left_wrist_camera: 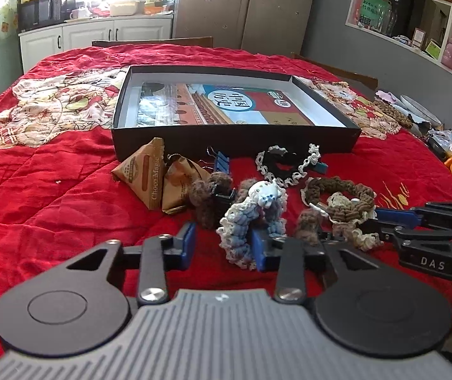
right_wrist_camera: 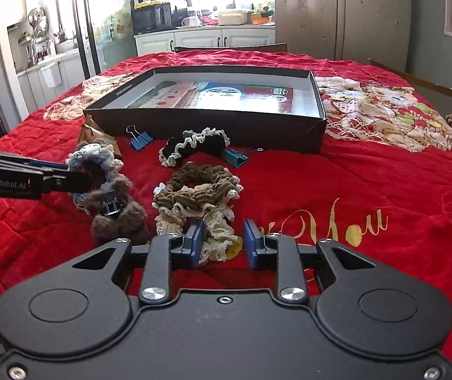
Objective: Organize objects
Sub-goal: 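Grasp the blue-white scrunchie with the left gripper while the right gripper grasps the cream scrunchie, then carry both scrunchies into the black tray and open the left gripper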
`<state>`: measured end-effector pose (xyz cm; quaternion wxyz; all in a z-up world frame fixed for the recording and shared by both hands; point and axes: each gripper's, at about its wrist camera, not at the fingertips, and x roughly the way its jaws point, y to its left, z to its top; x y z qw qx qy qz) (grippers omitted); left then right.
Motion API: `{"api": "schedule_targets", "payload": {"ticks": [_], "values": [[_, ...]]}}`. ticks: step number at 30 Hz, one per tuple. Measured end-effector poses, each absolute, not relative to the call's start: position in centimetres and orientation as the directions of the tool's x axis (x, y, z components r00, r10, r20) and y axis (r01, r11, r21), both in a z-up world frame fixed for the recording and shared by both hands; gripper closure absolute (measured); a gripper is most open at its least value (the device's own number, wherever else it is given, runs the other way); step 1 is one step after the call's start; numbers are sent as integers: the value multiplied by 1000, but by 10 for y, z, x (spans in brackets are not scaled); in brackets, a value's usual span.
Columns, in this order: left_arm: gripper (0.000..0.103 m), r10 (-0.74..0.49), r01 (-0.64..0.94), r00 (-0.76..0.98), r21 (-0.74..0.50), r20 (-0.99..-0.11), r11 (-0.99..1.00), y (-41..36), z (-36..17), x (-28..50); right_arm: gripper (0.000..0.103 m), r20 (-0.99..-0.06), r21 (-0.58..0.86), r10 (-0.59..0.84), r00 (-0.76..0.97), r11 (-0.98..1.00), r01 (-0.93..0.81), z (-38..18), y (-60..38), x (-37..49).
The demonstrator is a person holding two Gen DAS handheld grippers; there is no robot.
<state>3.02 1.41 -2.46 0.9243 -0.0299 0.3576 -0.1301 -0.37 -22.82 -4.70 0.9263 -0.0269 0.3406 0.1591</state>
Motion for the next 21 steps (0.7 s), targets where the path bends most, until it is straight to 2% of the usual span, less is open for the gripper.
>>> {"api": "schedule_targets", "payload": {"ticks": [2, 3, 6, 15, 21], "values": [[75, -280, 223, 703, -171, -654, 960, 15, -25, 31, 78, -642, 46, 270, 718, 948, -316, -46, -228, -5], [80, -285, 223, 699, -179, -656, 958, 16, -25, 31, 82, -641, 42, 270, 718, 947, -319, -46, -227, -6], [84, -286, 226, 699, -177, -655, 958, 15, -25, 31, 89, -643, 51, 284, 711, 942, -330, -46, -229, -7], [88, -300, 244, 719, -176, -627, 954, 16, -14, 22, 92, -630, 32, 276, 726, 943, -331, -37, -233, -13], [88, -312, 264, 738, -169, -598, 950, 14, -1, 16, 92, -588, 36, 281, 758, 946, -322, -18, -243, -23]]}}
